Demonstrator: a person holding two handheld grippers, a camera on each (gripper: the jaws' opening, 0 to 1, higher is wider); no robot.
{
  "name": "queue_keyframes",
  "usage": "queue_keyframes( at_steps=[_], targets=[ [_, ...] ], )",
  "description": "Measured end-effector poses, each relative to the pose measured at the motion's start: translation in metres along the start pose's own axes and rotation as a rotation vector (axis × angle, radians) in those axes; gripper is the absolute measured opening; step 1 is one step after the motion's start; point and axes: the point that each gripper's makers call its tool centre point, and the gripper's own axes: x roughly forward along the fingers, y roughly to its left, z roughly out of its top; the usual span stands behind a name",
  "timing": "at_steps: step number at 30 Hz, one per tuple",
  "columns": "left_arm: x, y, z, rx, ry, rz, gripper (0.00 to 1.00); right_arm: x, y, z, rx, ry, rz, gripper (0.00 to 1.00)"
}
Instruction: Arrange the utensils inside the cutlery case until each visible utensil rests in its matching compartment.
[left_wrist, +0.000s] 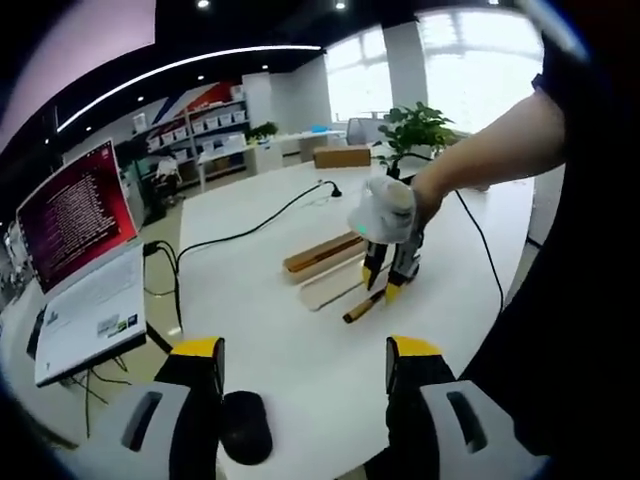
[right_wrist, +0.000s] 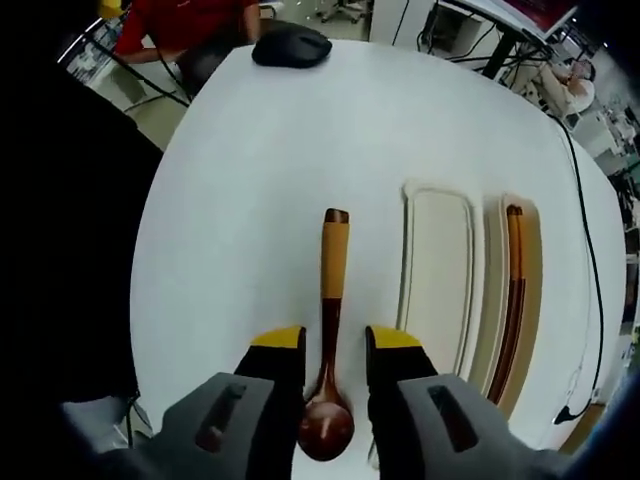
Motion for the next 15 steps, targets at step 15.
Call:
queue_keyframes(
  at_steps=[15],
  targets=[
    [0.0008, 0.0028, 0.0033, 0.007, 0.014, -0.002, 0.67, 0.0003, -0.0048, 0.0018, -0.004, -0.042, 0.008, 0.07]
  ],
)
